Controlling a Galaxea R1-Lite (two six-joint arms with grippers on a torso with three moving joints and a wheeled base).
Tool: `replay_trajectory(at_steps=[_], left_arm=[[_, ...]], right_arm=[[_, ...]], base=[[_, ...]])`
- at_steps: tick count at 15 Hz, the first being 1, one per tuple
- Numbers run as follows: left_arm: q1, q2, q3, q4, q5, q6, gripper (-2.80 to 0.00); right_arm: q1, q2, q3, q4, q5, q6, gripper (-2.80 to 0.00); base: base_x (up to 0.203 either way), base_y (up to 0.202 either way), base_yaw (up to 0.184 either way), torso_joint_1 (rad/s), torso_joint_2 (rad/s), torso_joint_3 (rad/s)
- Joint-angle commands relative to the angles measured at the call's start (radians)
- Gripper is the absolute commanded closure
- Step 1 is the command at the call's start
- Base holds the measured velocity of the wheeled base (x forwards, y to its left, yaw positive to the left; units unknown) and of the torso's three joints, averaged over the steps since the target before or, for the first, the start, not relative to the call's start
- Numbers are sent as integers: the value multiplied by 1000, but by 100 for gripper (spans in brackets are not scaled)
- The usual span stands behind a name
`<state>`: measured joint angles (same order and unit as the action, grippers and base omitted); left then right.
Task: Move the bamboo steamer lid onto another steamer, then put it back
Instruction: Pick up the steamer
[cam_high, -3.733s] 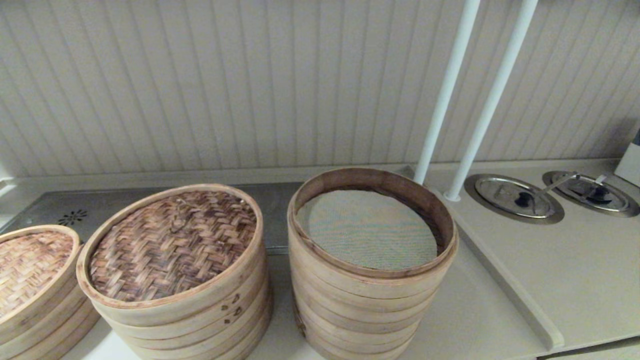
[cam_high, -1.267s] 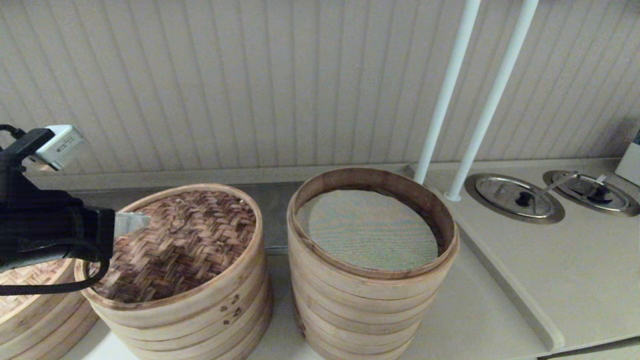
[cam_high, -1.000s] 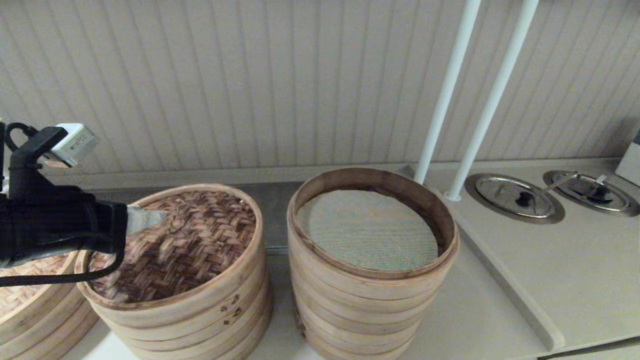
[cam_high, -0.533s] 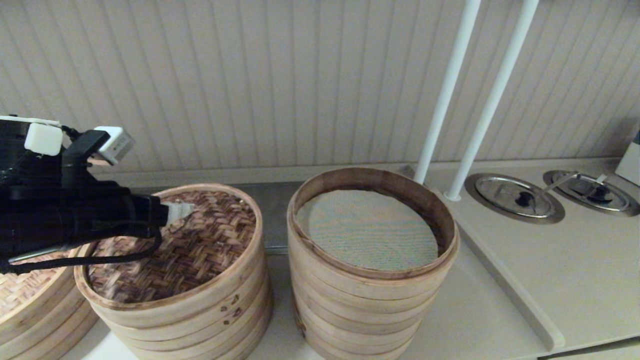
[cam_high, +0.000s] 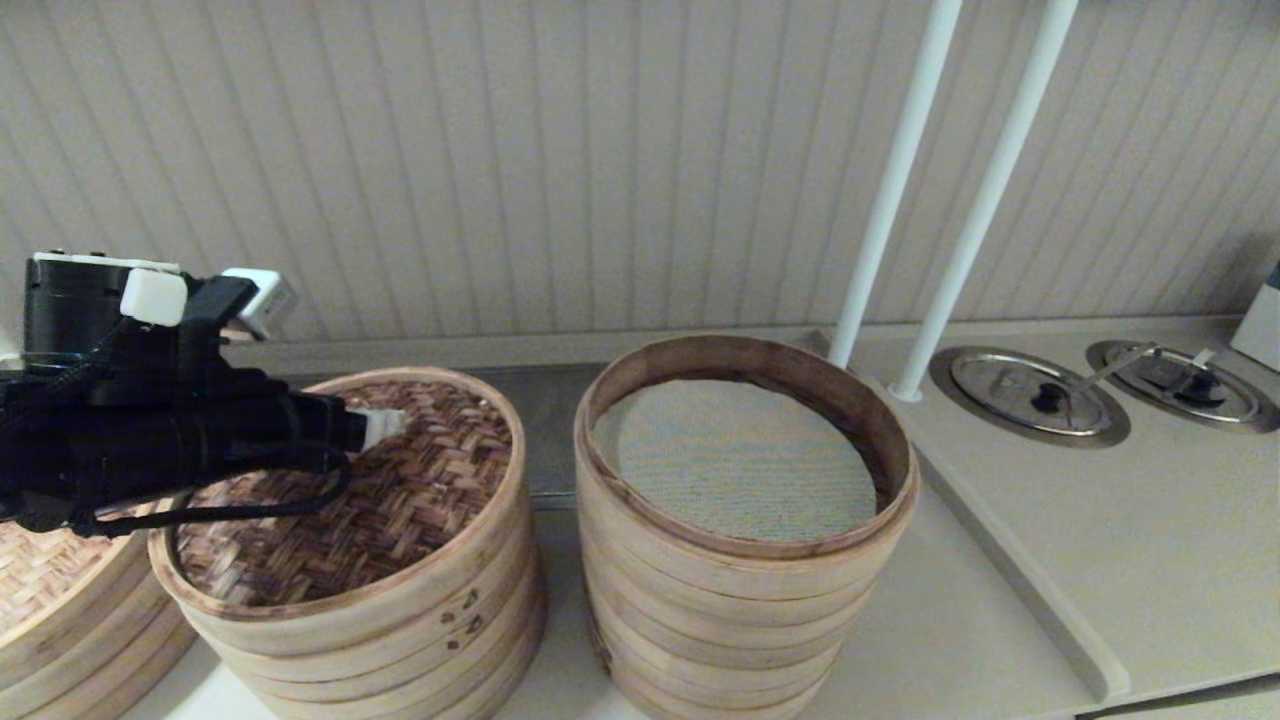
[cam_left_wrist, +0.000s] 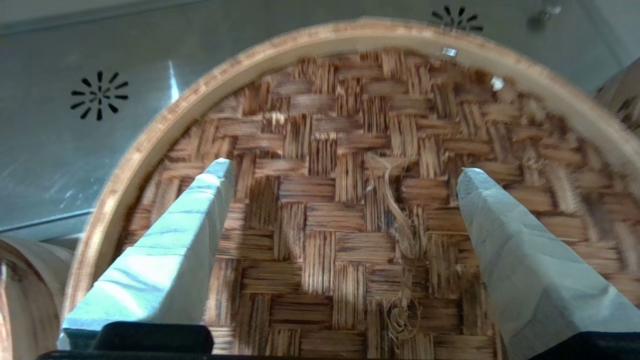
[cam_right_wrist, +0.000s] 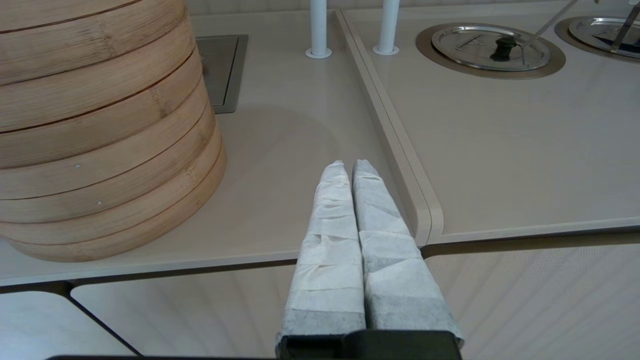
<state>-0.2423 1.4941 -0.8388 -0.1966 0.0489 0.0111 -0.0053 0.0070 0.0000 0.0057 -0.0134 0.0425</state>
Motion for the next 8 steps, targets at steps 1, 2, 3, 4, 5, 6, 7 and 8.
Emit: replay_trajectory(at_steps=[1,2,3,4,5,6,7,8], left_arm=[[-3,15,7,-10,2,4,-280],[-3,20,16,-27,2,13,-280],[-3,21,26,-44,2,16,-280],[-5,21,31,-54,3,18,-280],[-6,19,32,-59,5,20,-280],[-6,17,35,-61,5,20,-280],[-6,15,37,-61,5,20,-280],[-7,10,46,-62,5,20,-280]], right_arm=[[1,1,3,0,0,0,0],[2,1,3,0,0,0,0],[1,1,3,0,0,0,0],[2,1,3,0,0,0,0],[2,1,3,0,0,0,0],[1,1,3,0,0,0,0],[1,1,3,0,0,0,0],[1,1,3,0,1,0,0]], base=[[0,0,0,0,0,0],[0,0,0,0,0,0],[0,0,0,0,0,0],[0,0,0,0,0,0],[0,0,0,0,0,0],[0,0,0,0,0,0],[0,0,0,0,0,0],[0,0,0,0,0,0]])
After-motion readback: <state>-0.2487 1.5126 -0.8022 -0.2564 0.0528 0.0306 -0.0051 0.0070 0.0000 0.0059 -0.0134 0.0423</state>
